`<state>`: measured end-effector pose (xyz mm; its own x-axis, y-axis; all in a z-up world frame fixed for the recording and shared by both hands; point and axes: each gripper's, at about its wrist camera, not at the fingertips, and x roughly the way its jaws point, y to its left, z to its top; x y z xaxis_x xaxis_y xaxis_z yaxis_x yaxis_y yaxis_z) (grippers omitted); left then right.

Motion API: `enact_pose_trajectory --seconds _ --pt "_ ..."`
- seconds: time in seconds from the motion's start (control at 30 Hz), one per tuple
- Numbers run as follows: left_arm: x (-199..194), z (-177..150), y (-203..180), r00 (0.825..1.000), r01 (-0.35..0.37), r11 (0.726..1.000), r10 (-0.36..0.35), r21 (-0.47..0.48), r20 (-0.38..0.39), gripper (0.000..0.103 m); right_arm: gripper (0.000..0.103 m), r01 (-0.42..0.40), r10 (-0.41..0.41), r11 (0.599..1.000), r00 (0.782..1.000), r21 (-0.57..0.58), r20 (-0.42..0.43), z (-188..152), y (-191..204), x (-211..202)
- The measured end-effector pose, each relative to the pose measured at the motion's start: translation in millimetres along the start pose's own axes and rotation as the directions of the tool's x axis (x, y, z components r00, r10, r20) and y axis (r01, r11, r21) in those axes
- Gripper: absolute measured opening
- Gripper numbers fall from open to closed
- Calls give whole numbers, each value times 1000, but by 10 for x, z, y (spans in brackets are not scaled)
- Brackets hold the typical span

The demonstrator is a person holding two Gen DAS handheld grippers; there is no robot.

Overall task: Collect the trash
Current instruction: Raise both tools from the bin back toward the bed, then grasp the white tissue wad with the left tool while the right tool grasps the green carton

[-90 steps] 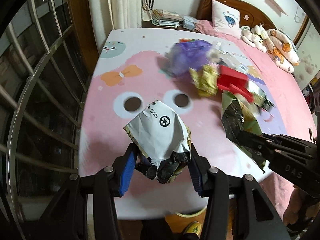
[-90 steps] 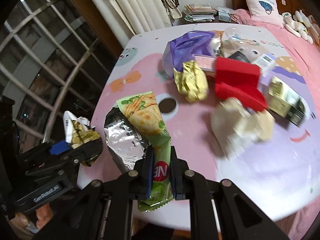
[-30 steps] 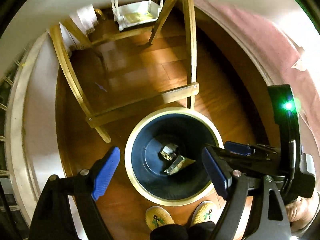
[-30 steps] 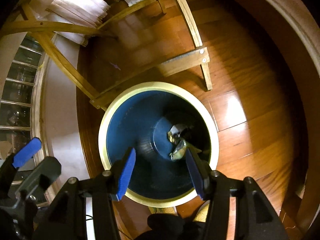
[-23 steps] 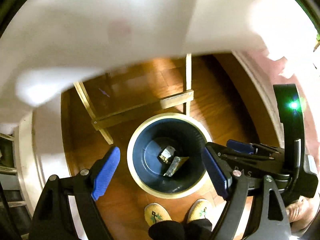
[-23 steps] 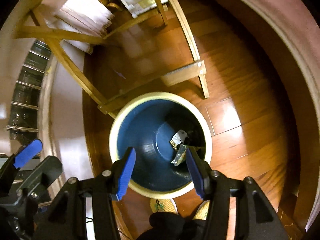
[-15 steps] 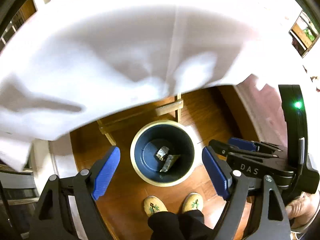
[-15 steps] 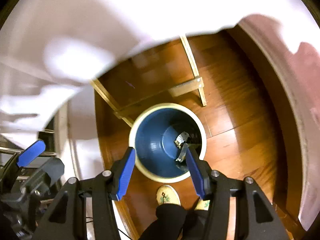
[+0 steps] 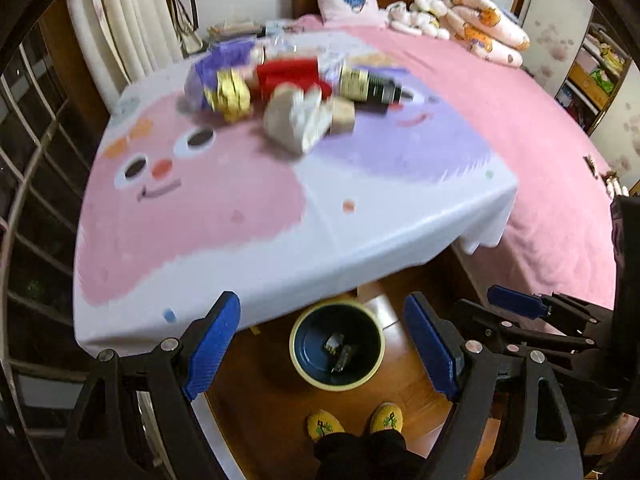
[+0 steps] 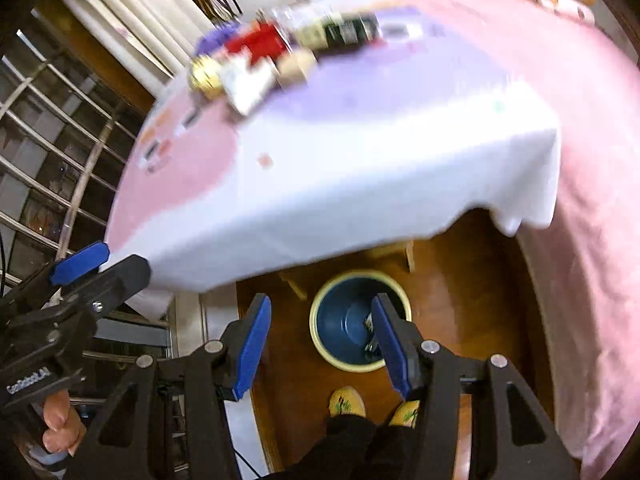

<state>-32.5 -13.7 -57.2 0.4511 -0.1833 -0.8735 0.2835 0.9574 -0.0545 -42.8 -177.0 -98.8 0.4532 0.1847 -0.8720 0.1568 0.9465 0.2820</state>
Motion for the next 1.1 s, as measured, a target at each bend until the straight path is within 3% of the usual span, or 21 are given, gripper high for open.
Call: enact_pose_trajectory --seconds 0.23,0.37,0.53,0.73,0.9,0.97,1.1 --pt "-324 398 43 996 -34 998 29 53 89 83 53 56 -43 995 988 -81 150 395 279 -445" --pt "-375 622 127 993 -28 999 24 34 114 83 53 89 -66 991 976 -103 205 576 375 -514" --pt "-299 851 187 991 -33 999 31 18 132 83 53 154 -104 973 957 -170 270 892 401 -518" --pt "15 1092 183 993 -61 998 63 -20 104 83 53 223 -137 931 947 -288 291 1329 298 -265" --pt "437 1348 244 995 -86 985 93 -147 46 83 53 262 -144 853 949 -451 280 1765 158 168" --pt "620 1443 273 996 -81 972 86 -222 14 83 53 274 -143 805 950 -527 276 1889 132 333" --pt "946 1561 273 995 -104 937 95 -332 -45 83 53 277 -133 669 958 -689 256 2081 94 728"
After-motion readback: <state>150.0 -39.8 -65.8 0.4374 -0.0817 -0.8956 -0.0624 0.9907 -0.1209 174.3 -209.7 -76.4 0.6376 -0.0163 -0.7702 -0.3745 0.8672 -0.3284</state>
